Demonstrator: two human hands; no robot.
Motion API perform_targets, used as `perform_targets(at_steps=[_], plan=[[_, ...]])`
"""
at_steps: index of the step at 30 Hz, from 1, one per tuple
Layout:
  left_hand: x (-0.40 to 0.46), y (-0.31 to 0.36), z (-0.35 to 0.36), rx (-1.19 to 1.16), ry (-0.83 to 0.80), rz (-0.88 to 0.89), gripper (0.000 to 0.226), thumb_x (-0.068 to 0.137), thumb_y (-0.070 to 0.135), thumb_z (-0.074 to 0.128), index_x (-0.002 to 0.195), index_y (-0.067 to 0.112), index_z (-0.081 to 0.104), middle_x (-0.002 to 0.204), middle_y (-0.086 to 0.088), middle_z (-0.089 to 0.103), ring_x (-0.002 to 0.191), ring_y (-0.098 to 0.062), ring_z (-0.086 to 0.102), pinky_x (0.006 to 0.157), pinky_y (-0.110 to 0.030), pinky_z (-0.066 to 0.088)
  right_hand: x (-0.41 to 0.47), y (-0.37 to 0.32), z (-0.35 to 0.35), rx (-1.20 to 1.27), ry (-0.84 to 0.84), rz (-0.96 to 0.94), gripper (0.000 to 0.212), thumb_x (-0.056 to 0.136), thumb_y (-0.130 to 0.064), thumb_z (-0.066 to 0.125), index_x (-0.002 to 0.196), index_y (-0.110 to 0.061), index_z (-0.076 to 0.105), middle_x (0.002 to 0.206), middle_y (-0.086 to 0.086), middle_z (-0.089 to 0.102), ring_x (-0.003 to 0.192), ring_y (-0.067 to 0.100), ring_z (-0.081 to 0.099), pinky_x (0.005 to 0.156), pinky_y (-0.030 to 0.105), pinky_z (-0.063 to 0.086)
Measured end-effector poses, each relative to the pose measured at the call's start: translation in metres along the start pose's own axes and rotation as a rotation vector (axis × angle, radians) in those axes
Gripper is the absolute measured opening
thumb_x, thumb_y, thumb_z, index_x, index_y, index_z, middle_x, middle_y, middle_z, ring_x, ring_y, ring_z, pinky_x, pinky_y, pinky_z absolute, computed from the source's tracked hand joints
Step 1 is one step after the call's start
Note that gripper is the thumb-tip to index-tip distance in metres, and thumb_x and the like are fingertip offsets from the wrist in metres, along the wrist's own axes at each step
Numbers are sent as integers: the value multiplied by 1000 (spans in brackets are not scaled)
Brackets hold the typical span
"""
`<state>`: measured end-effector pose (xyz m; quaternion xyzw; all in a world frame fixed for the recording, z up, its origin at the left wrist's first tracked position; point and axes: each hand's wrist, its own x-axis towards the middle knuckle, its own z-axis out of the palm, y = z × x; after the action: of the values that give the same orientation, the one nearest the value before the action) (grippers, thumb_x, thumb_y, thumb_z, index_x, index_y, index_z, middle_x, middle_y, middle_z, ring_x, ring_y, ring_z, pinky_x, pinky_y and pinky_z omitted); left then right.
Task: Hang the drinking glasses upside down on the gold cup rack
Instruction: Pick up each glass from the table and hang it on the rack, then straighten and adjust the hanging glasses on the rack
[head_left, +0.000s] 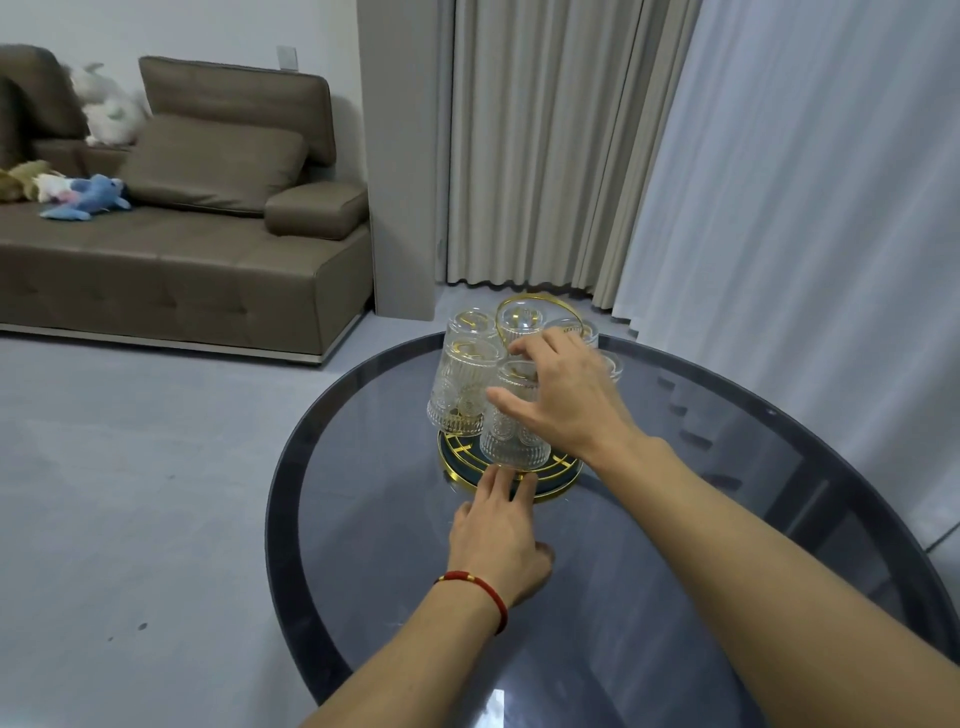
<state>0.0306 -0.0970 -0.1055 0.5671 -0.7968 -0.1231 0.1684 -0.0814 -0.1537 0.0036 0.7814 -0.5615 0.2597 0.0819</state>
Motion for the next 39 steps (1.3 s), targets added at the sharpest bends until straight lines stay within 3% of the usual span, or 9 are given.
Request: perform_targets(at_steps=[4,8,11,13,17,22,30,39], plan=[[-2,0,5,18,22,12,79,82,29,60,153,21,27,160,-1,26,150,-22,14,112,-45,36,-7,0,-6,46,10,-23,56,94,-58,58,131,-16,60,125,2,62,117,20,55,103,38,43],[-1,3,10,-7,61,-8,75,85,37,56,153,22,28,158,-1,27,149,-21,13,113,-47,33,-27,11,-12,220,198,-6,34,98,-35,59,121,-11,65,120,4,65,115,21,59,103,41,45],[-1,7,16,15,68,-32,75,89,44,52,155,26,22,161,-3,23,151,-22,6,117,-52,27,-46,28,-14,358,399,122,26,95,-20,62,119,-13,65,119,2,63,115,17,58,102,28,44],[-1,10,21,25,84,-46,74,92,48,48,157,28,19,163,-4,20,153,-23,3,120,-53,22,-58,41,-13,417,448,259,29,91,-15,65,121,-16,64,118,0,61,111,15,57,99,22,42],[1,15,28,38,115,-49,72,94,51,44,157,27,18,166,-7,15,154,-25,0,124,-49,8,-65,58,-7,457,339,380,47,88,-19,71,132,-18,56,124,0,57,112,15,55,95,27,43],[1,14,35,81,122,-37,72,95,53,39,157,25,15,167,-9,13,154,-27,-3,124,-49,5,-49,60,-2,523,221,363,74,87,-31,77,150,-20,39,144,-1,49,128,13,49,106,31,42],[3,13,34,67,148,-30,71,95,52,40,156,23,20,165,-10,19,153,-28,4,123,-46,16,-34,55,10,540,194,285,74,87,-33,78,149,-20,41,147,-2,51,135,12,45,108,23,33],[3,12,31,79,138,-29,65,97,47,39,155,24,22,163,-9,23,153,-27,7,122,-45,20,-36,63,0,545,265,294,71,80,-35,85,140,-22,50,135,-6,61,120,10,57,103,28,46]])
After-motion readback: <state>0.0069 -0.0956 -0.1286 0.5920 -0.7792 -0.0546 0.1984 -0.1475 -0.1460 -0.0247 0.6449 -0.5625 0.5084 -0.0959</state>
